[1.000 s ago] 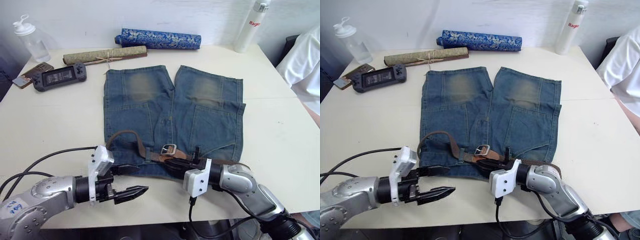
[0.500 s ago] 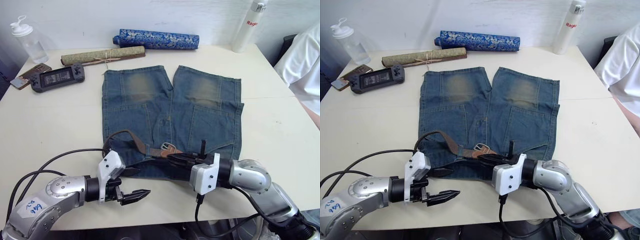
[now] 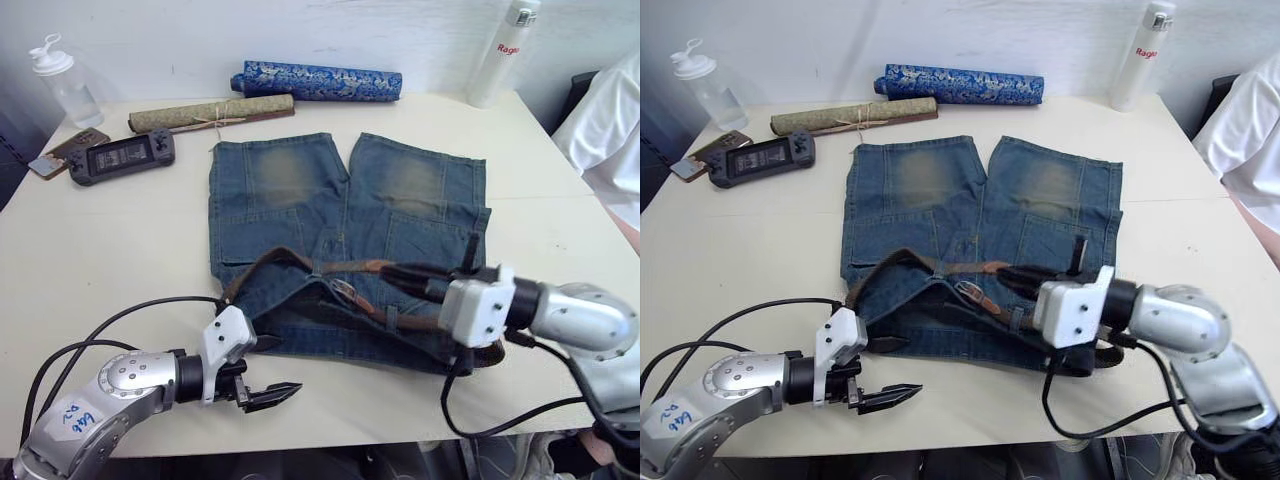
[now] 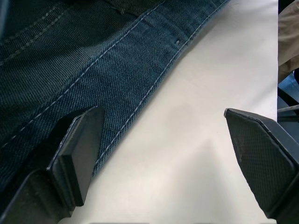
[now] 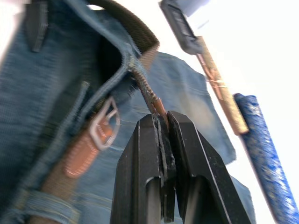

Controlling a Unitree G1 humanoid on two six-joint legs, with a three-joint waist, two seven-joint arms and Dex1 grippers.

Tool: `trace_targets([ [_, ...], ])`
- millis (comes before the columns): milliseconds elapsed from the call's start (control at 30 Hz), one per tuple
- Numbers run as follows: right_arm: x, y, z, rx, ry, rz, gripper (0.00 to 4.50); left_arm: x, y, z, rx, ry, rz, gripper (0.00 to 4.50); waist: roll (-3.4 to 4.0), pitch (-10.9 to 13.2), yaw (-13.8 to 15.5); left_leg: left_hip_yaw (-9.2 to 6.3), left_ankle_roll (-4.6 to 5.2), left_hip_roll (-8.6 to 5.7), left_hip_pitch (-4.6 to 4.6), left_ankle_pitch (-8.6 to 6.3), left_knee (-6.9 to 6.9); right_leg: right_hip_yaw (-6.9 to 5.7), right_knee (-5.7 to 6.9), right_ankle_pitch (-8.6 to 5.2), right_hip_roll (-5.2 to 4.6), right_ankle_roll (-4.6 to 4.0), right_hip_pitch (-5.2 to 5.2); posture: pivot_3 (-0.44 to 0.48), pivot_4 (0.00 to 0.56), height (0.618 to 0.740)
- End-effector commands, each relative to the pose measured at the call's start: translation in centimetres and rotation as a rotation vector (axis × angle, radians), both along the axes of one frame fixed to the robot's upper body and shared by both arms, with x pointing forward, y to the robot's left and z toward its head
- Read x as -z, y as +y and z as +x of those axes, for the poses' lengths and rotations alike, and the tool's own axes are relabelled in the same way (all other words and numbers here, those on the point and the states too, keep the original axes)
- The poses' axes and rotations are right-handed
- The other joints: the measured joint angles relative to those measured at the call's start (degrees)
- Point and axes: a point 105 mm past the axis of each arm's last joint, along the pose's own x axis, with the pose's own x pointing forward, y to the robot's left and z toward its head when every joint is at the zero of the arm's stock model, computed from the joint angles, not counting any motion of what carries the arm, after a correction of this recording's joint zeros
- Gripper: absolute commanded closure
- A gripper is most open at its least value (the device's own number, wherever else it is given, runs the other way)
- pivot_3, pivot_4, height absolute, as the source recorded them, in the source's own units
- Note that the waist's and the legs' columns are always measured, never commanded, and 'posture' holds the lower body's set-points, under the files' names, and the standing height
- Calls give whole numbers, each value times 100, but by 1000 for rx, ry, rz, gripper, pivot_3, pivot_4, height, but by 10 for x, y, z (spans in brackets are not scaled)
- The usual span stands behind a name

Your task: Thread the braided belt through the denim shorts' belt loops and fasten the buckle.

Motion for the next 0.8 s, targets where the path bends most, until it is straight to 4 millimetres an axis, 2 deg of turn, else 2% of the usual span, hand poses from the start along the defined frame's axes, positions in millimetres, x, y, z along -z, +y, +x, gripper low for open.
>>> trace_targets([
  [33,-20,-23,9,68,-31,16,4500,37,18,-3,-82,131,86,23,2,-2,-3,0,0,0,0,0,0,0,0,0,0,0,1,0,150,645],
  [233,-30,-61,28,193,-41,5,4500,39,18,-3,-80,128,83,23,17,-10,8,0,0,0,4,0,0,0,-2,0,0,0,5,0,150,645],
  [333,-35,-71,33,225,-49,17,4500,39,17,-2,-80,128,81,23,18,-11,15,1,0,0,4,0,0,0,-2,0,0,0,5,0,150,645],
  [400,-35,-70,32,219,-39,17,4500,39,17,-1,-81,125,79,23,22,-13,15,1,0,0,4,0,0,1,-2,0,-1,0,5,0,150,645],
  [567,-31,-34,15,88,63,83,4500,34,15,4,-90,66,60,23,33,-20,28,1,0,-1,4,0,0,1,-2,0,-1,0,5,0,150,645],
  [700,-18,-3,2,-10,152,83,4500,8,9,13,-110,-32,-54,23,36,-22,49,1,0,0,5,0,0,1,-3,0,0,1,5,0,150,645],
  [800,-13,15,0,-53,176,90,4500,-10,9,17,-116,-85,-100,23,31,-18,42,0,1,0,3,0,0,1,-3,2,1,2,2,0,150,645],
])
